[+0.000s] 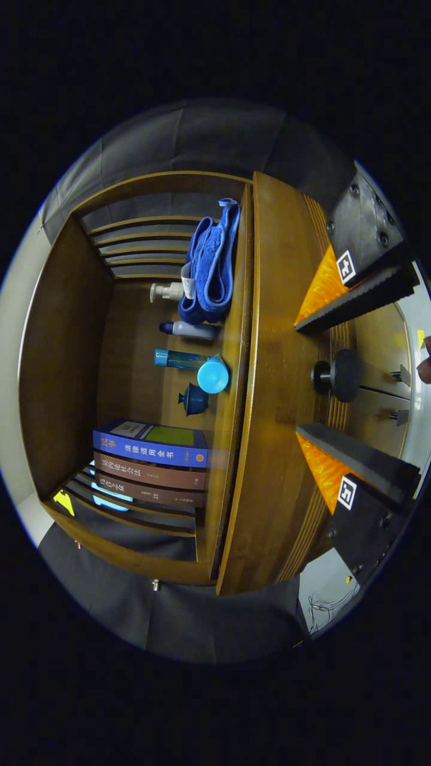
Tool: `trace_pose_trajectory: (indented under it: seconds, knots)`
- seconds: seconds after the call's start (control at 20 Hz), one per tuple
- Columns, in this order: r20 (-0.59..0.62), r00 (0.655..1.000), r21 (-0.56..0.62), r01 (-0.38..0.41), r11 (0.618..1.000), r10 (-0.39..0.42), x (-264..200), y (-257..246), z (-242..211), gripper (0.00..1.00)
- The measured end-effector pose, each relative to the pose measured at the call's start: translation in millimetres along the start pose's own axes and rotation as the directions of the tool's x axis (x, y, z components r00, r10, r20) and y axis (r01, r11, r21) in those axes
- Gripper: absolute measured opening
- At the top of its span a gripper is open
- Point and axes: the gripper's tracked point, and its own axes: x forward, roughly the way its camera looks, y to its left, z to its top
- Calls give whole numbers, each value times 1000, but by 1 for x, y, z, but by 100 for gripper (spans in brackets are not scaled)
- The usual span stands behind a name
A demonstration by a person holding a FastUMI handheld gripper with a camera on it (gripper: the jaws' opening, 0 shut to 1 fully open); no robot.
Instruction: Pull open the drawer, take out the items inside it, and place them on the countertop above the cabinet.
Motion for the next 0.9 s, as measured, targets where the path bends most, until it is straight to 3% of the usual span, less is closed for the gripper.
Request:
trace_pose_trajectory:
  seconds: [0.45, 0.9]
  knots:
    - [-17, 1000, -24, 14, 1000, -15, 0, -8, 9, 100]
    - [159, 987, -5, -2, 1000, 3, -66, -22, 135, 100]
